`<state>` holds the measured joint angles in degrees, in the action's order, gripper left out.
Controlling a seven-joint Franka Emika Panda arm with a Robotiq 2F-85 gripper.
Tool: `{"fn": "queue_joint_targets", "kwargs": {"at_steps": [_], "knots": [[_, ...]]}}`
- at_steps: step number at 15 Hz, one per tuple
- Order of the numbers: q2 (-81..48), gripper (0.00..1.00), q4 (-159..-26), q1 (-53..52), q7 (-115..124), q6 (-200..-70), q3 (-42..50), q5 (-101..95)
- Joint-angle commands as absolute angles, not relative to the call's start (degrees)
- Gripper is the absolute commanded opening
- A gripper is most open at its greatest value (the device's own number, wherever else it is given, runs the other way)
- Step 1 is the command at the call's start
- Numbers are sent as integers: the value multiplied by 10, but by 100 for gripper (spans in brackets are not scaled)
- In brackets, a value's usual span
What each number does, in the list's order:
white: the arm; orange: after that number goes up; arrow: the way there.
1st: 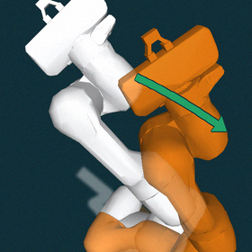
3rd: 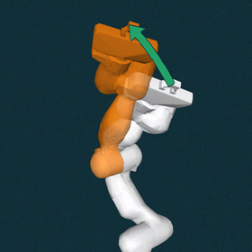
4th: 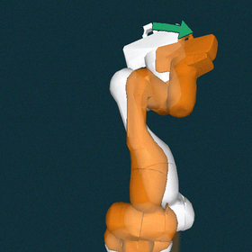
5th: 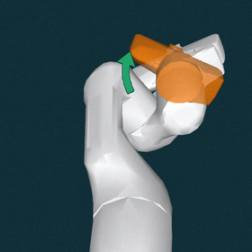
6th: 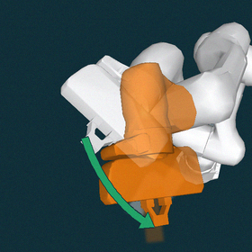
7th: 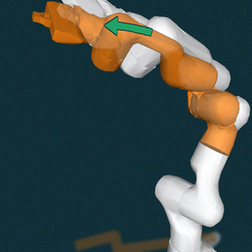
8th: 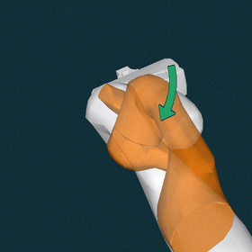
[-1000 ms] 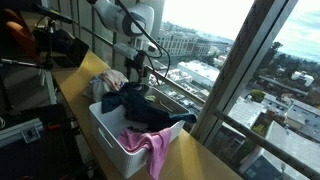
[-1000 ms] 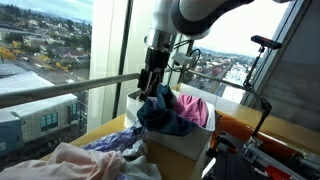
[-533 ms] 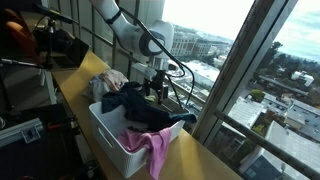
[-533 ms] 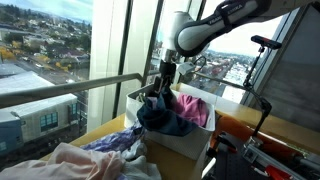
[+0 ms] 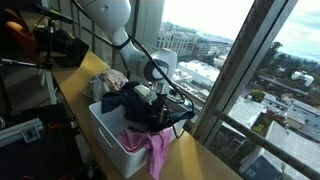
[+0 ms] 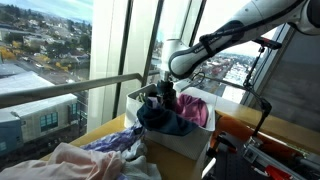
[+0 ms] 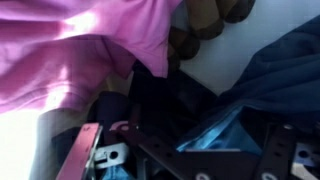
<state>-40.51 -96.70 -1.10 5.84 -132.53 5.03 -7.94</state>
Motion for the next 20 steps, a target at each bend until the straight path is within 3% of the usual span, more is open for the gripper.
{"fn": "queue_joint_targets", "kwargs": {"at_steps": [1,7,8,10,18,20], "knots": [[-452,100,-941,-7,77,-1323,49,-64],[-497,100,-940,2,82,-1320,47,-43],[-500,75,-939,4,83,-1320,46,-36],[-495,68,-942,6,85,-1320,46,-29],[-359,5,-1000,9,79,-1305,33,13],[-311,0,-1014,8,77,-1305,31,16]]}}
